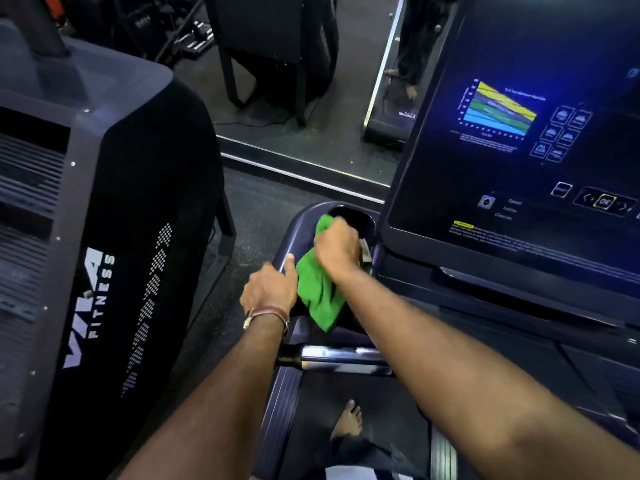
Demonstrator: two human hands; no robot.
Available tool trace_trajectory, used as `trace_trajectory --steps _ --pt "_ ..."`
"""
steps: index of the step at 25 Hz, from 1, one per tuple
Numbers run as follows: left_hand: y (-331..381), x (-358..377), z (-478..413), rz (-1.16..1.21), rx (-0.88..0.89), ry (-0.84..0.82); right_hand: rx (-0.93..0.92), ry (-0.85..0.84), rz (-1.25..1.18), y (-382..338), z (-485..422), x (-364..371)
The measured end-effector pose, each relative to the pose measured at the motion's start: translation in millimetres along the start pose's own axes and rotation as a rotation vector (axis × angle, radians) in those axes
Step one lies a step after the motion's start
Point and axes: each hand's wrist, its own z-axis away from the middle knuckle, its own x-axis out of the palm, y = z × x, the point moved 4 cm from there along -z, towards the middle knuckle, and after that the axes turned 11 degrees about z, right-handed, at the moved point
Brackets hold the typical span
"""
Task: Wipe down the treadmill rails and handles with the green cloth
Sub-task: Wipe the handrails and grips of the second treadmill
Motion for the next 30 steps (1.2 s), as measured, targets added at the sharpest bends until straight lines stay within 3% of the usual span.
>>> trace_trajectory --steps 2,4,9,13,16,18,20,24,26,28,30 --pt "-1 0 0 -0.014 -0.002 0.007 0.266 0.173 -0.365 8 -27 0" --pt "-3 1 -1 -0.015 -0.019 0.011 0.379 0.24 -0.481 0 -46 7" --pt "-4 2 -4 -0.027 -0.037 -0.006 0.309 -0.13 -0.142 -38 -50 49" --pt "-1 4 -1 -0.038 -0.013 0.003 0.218 -0.194 -0.129 -21 -34 35" --pt "0 3 -1 -0.037 -0.009 0.019 -0.06 -0.242 0.192 1 -20 12" --pt "0 2 0 -0.031 -0.005 0.013 -0.38 -0.24 0.611 1 -1 3" --pt "-2 1 -1 -0.006 -0.006 0.004 -0.562 -0.198 1.002 -6 9 5" --pt "-4 -1 2 0.024 0.0 0.009 -0.583 -0.061 1.217 -8 -17 12" --pt "-3 -1 3 0.027 0.0 0.004 -0.447 -0.039 1.253 6 -27 7" --pt "-4 -2 3 0.035 0.001 0.0 -0.382 -0.125 1.321 10 -28 -4" --pt "-4 -1 2 0.038 0.009 0.009 -0.389 -0.272 1.214 1 -30 -11"
